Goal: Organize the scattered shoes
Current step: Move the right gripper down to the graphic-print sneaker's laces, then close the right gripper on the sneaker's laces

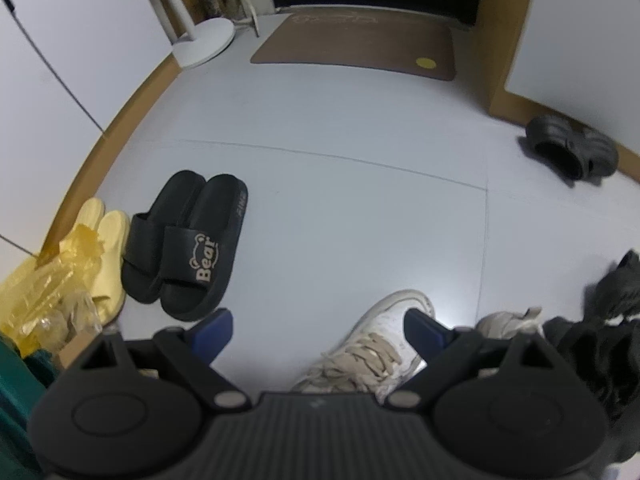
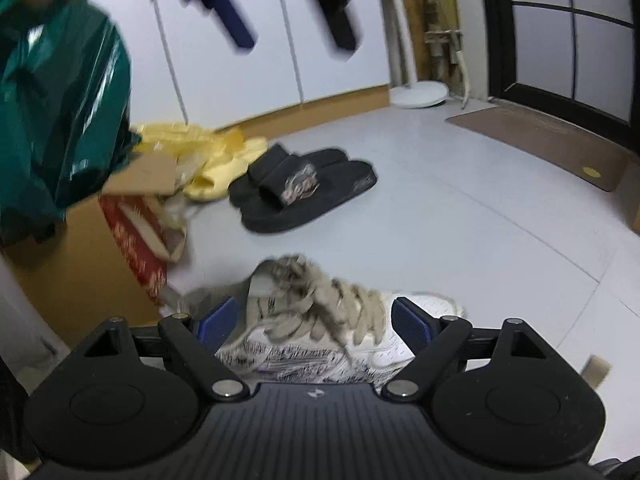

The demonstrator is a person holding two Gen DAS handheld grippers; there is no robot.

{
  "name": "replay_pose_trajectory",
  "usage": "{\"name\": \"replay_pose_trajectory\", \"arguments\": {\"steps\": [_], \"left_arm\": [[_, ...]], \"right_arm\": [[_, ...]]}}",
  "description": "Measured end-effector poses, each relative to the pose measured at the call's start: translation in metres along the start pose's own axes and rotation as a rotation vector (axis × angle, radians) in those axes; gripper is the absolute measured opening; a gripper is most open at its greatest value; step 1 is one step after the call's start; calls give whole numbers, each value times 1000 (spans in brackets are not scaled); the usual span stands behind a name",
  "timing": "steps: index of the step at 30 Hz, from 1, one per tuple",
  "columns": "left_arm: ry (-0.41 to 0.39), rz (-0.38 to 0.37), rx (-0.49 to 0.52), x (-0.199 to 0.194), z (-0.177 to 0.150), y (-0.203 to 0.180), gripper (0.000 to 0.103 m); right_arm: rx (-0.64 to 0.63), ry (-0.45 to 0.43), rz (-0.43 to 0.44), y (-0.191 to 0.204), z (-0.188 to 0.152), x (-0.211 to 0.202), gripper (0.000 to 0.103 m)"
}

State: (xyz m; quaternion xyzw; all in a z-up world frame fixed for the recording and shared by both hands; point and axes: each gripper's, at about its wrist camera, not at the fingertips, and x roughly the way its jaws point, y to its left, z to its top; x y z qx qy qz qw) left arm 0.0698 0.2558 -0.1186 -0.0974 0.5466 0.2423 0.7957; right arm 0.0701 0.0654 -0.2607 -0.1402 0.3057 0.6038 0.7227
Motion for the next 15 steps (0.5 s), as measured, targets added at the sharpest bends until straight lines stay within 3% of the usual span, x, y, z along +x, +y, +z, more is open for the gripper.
{"name": "replay_pose_trajectory", "arguments": {"steps": [5,15], "left_arm": [[1,18,-12,3,6,2,94],[13,1,-23,4,6,8,94]], "right_arm": [[61,-4,-5,-5,-9,11,80],[-99,35,-76,25,-15,43,80]]}}
